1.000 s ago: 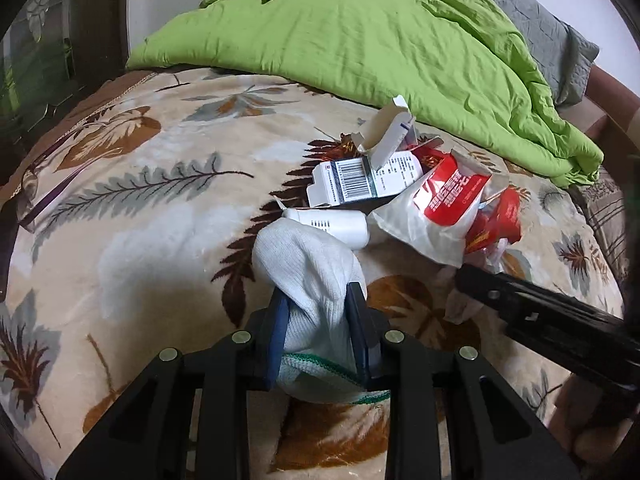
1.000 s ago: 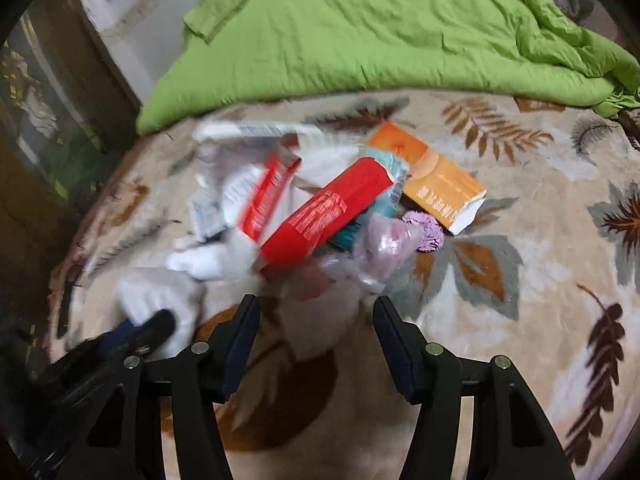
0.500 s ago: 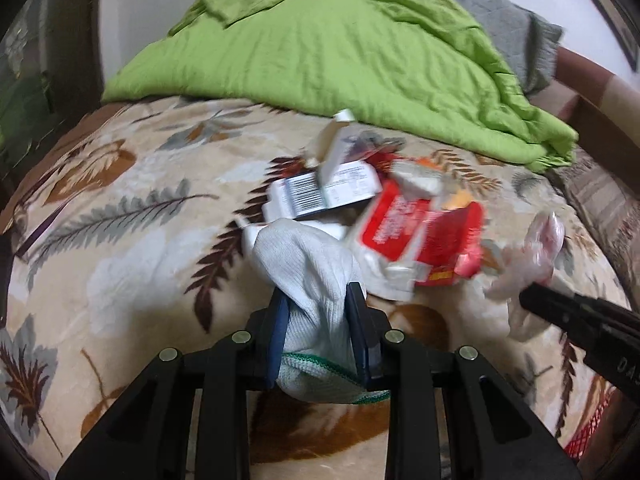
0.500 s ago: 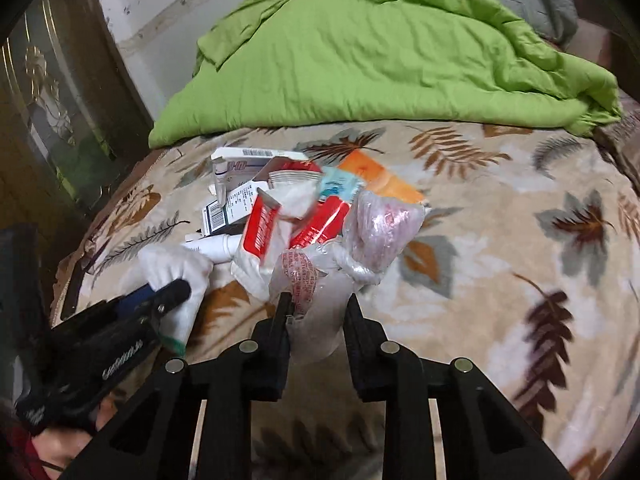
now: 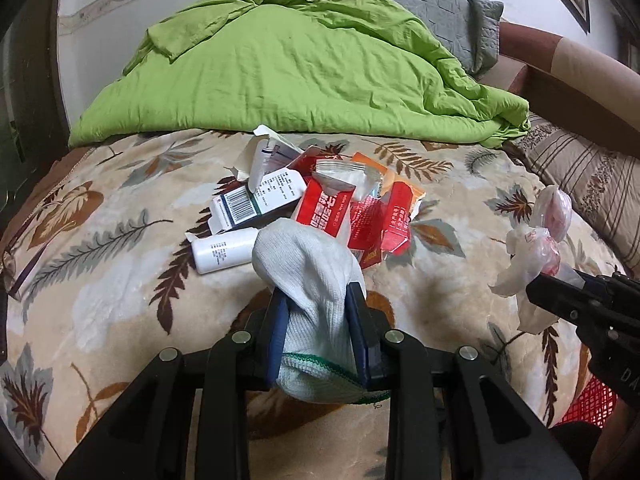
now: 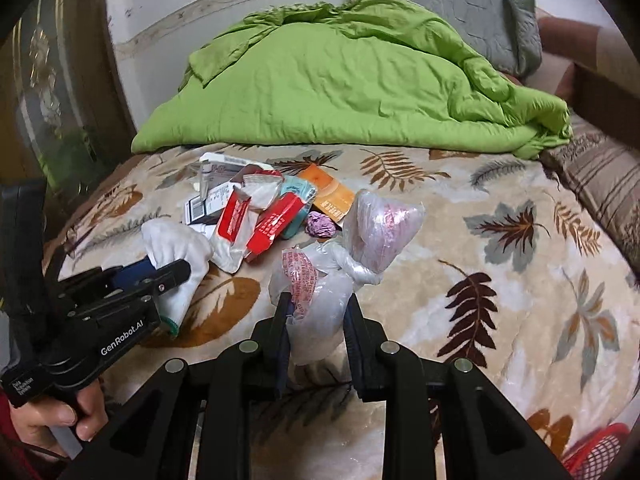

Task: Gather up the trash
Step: 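Lift the white sock with the left tool while the right tool lifts the plastic bag, then carry both items over the red basket and open both tools to drop them, then move both open tools back over the trash pile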

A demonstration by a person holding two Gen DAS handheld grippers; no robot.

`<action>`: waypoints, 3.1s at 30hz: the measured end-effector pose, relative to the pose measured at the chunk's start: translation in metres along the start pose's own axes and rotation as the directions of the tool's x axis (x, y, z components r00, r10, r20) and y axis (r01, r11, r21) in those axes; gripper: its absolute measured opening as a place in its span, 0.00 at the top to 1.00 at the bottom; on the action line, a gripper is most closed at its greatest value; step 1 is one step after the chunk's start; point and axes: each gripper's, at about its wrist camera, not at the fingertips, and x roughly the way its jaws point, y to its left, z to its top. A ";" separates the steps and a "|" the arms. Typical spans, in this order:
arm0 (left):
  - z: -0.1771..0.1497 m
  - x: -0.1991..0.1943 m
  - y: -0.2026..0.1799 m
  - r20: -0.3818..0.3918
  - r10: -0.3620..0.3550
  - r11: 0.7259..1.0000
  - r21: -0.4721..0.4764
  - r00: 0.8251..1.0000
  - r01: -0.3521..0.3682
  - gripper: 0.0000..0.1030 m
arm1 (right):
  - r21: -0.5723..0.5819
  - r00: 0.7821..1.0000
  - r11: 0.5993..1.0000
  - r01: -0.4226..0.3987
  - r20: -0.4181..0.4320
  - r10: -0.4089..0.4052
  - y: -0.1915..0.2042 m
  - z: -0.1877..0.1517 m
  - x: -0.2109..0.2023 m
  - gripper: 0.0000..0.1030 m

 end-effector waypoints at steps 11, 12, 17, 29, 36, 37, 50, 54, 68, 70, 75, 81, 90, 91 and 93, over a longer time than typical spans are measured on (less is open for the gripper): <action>-0.002 -0.001 0.003 0.002 0.007 1.000 -0.009 1.000 -0.007 0.73 | 0.018 0.999 1.000 -0.001 0.035 0.001 -0.004 -0.004 -0.007 0.75; -0.002 -0.001 0.003 0.003 0.007 1.000 -0.007 1.000 -0.007 0.73 | 0.024 0.999 1.000 -0.003 0.034 0.002 -0.005 -0.004 -0.007 0.75; -0.002 -0.001 0.002 0.001 0.005 1.000 -0.012 1.000 -0.005 0.73 | 0.069 1.000 0.997 -0.018 0.025 0.017 -0.013 -0.004 -0.005 0.75; -0.004 0.000 -0.005 0.009 0.014 1.000 0.027 1.000 -0.015 0.73 | 0.054 0.999 0.999 -0.005 0.053 0.003 -0.010 -0.004 -0.011 0.75; -0.005 0.000 -0.007 0.012 0.026 0.999 0.039 1.000 -0.026 0.73 | 0.058 0.998 0.998 -0.002 0.057 -0.001 -0.010 -0.004 -0.012 0.74; -0.004 0.000 -0.006 0.012 0.025 0.999 0.039 1.000 -0.026 0.73 | 0.058 0.998 0.998 -0.002 0.057 -0.001 -0.009 -0.004 -0.012 0.74; -0.004 -0.001 -0.008 0.015 0.026 0.999 0.044 1.000 -0.027 0.73 | 0.098 0.999 0.995 -0.024 0.045 0.019 -0.016 -0.005 -0.014 0.74; -0.004 -0.006 -0.021 -0.001 -0.024 0.997 0.077 1.000 0.024 0.73 | 0.130 0.999 0.991 -0.033 0.035 0.028 -0.028 -0.012 -0.029 0.74; -0.016 -0.081 -0.201 -0.103 -0.441 0.796 0.414 0.892 0.442 0.73 | 0.365 0.985 0.917 0.161 0.003 -0.175 -0.164 -0.113 -0.174 0.74; -0.024 -0.087 -0.233 -0.154 -0.488 0.742 0.444 0.859 0.502 0.73 | 0.411 0.977 0.890 0.197 -0.011 -0.212 -0.184 -0.131 -0.193 0.74; -0.049 -0.091 -0.304 -0.296 -0.555 0.625 0.468 0.777 0.625 0.73 | 0.489 0.968 0.840 0.236 -0.040 -0.249 -0.216 -0.166 -0.217 0.72; -0.066 -0.088 -0.350 -0.378 -0.570 0.574 0.452 0.729 0.683 0.52 | 0.551 0.958 0.791 0.264 -0.055 -0.281 -0.237 -0.188 -0.234 0.54; -0.055 -0.092 -0.332 -0.330 -0.558 0.627 0.434 0.761 0.647 0.42 | 0.559 0.961 0.793 0.240 -0.024 -0.274 -0.237 -0.186 -0.239 0.44; -0.053 -0.093 -0.327 -0.319 -0.555 0.638 0.429 0.768 0.639 0.42 | 0.548 0.964 0.804 0.230 -0.013 -0.266 -0.232 -0.180 -0.236 0.44; -0.046 -0.092 -0.311 -0.286 -0.537 0.674 0.420 0.793 0.608 0.42 | 0.523 0.968 0.825 0.212 0.004 -0.252 -0.223 -0.169 -0.229 0.44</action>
